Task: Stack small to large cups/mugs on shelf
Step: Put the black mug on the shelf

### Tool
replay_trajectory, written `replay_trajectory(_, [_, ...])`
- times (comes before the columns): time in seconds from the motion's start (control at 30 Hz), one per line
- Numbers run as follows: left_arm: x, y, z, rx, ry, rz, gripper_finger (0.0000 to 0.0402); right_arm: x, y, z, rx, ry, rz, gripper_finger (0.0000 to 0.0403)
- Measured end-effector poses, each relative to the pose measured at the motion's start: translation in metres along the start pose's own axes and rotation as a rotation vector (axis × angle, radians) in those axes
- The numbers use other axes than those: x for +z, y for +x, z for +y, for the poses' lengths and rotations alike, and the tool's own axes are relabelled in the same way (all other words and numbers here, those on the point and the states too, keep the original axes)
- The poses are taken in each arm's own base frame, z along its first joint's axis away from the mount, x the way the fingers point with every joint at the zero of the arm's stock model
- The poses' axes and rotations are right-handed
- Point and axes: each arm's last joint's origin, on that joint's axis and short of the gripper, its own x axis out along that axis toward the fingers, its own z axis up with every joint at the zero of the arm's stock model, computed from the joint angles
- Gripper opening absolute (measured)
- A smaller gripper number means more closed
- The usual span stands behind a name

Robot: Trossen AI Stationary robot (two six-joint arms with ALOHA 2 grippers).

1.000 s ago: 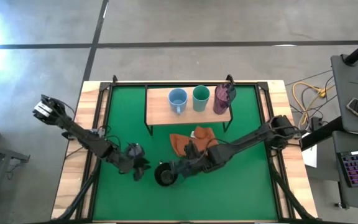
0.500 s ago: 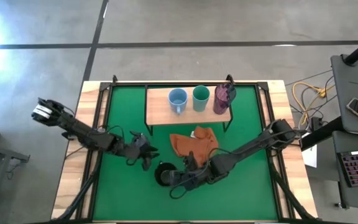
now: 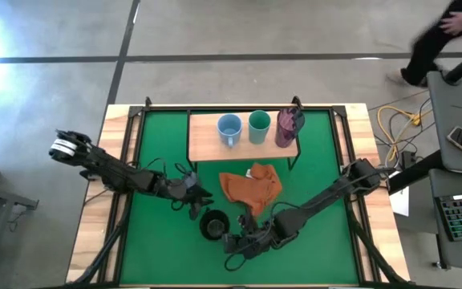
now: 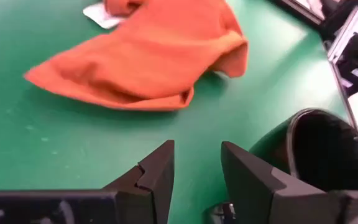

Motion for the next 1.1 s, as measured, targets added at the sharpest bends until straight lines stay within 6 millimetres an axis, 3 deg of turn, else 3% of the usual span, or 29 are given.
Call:
replay_trajectory(0.4, [-0.006, 0.024, -0.007, -0.137, -0.008, 0.122, 0.0118, -0.001, 0.000, 0.000, 0.001, 0.016, -0.003, 0.0009])
replay_trajectory(0.77, [-0.013, 0.002, -0.011, -0.108, -0.001, 0.267, 0.0118, 0.013, 0.002, 0.003, -0.006, -0.027, -0.032, 0.0009])
replay_trajectory(1.1, [-0.023, -0.011, -0.025, -0.131, -0.010, 0.328, 0.0118, 0.050, 0.007, 0.011, -0.023, -0.092, -0.095, 0.0009])
